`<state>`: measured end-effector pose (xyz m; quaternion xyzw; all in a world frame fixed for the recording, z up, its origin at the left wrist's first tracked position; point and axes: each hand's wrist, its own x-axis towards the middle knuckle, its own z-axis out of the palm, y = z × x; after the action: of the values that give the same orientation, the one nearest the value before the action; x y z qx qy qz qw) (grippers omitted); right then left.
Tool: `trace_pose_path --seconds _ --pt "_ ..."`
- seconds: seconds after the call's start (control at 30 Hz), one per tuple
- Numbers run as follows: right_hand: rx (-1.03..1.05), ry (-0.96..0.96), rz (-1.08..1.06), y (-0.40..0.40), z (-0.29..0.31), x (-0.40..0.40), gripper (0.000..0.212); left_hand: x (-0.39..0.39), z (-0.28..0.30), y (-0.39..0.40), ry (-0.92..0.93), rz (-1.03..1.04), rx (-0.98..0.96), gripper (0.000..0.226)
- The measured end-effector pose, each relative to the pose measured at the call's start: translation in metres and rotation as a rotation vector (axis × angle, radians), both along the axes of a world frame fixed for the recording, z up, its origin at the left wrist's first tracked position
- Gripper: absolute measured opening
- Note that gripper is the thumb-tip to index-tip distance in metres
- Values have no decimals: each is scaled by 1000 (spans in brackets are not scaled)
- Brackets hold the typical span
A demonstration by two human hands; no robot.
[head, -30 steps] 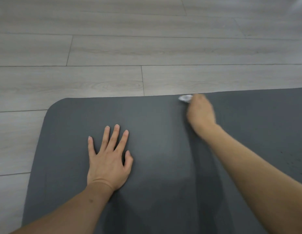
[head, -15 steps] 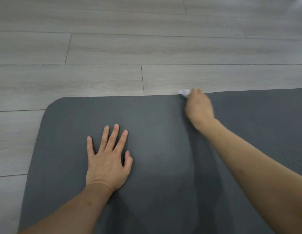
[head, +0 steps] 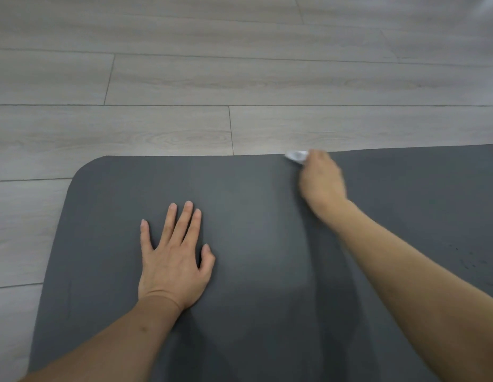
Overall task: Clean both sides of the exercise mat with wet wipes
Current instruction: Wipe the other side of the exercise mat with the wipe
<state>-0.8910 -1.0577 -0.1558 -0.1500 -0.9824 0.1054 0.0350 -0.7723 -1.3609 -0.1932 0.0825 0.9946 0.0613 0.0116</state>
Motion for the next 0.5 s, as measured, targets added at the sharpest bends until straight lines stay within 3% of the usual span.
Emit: trace_pose_path --seconds 0.07,0.13,0.23,0.33,0.4,0.5 --pt "-15 39 -210 25 0 10 21 -1 0 1 -11 4 4 72" --pt "-22 86 -232 -9 -8 8 28 -1 1 0 -21 6 10 72" --pt "-93 80 133 -111 -22 12 36 -2 2 0 -21 25 30 72" --pt "-158 89 479 -150 -21 24 16 -2 3 -1 -4 115 78 71" --pt "-175 233 409 -125 -28 20 6 -4 3 0 -24 152 77 70" --pt "-205 378 251 -108 -37 21 11 -5 4 0 -56 138 47 71"
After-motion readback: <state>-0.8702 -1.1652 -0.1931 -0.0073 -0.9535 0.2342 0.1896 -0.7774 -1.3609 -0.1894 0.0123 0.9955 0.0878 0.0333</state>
